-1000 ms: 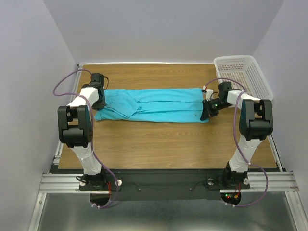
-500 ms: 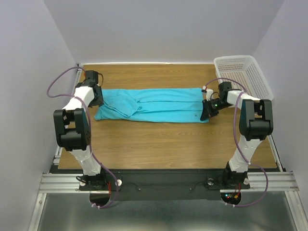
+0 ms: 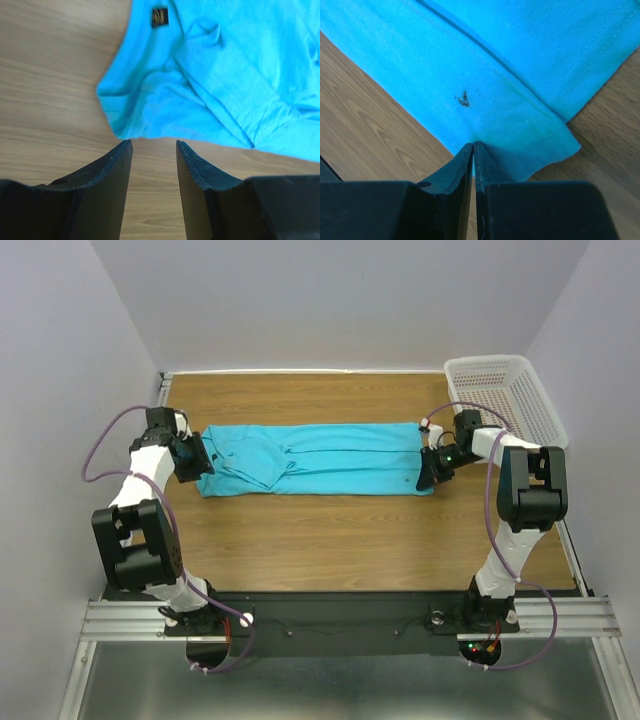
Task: Fold and stack the t-shirts
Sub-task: Fold the tshirt
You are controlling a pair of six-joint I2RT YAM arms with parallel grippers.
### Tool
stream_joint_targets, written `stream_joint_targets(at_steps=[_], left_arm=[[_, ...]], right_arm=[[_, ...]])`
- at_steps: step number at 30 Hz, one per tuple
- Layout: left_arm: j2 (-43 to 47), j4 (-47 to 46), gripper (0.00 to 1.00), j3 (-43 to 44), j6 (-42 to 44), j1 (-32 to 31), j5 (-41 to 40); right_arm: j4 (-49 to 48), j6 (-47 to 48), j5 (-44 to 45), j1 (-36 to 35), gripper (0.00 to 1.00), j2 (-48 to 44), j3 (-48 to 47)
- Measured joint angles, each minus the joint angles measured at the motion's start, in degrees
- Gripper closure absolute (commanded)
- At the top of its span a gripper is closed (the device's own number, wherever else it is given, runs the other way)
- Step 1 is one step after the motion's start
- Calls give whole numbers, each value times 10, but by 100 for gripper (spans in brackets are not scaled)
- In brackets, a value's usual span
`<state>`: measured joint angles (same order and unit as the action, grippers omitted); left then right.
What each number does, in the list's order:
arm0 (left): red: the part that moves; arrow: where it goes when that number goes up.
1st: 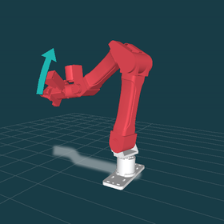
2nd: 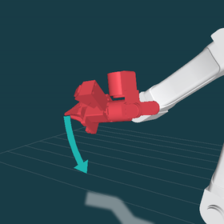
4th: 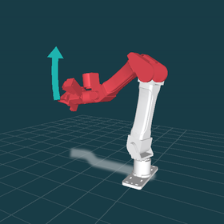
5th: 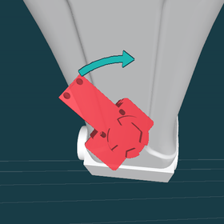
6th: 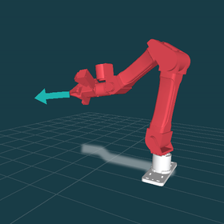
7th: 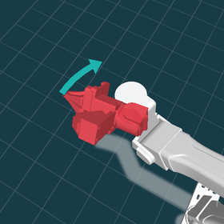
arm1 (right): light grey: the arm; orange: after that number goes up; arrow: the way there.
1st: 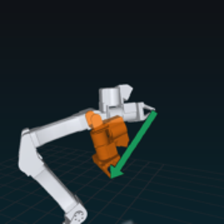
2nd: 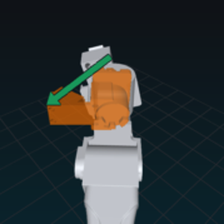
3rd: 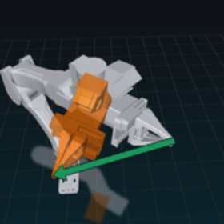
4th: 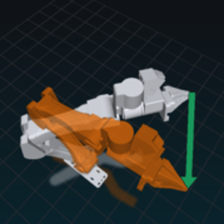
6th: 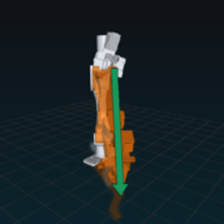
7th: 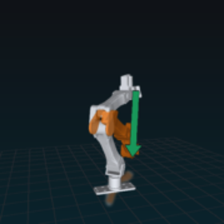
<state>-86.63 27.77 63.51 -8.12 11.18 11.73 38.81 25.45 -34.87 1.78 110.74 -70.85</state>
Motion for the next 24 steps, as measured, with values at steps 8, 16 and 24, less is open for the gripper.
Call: stream_joint_targets(at_steps=[8,16,24], left_arm=[[-58,3,50,-12,-2,-2,16],[-91,3,61,-12,9,-3,-3],[-115,2,79,-11,19,-4,-28]], right_arm=[[0,0,0,0,88,0,0],[0,0,0,0,87,0,0],[0,0,0,0,88,0,0]])
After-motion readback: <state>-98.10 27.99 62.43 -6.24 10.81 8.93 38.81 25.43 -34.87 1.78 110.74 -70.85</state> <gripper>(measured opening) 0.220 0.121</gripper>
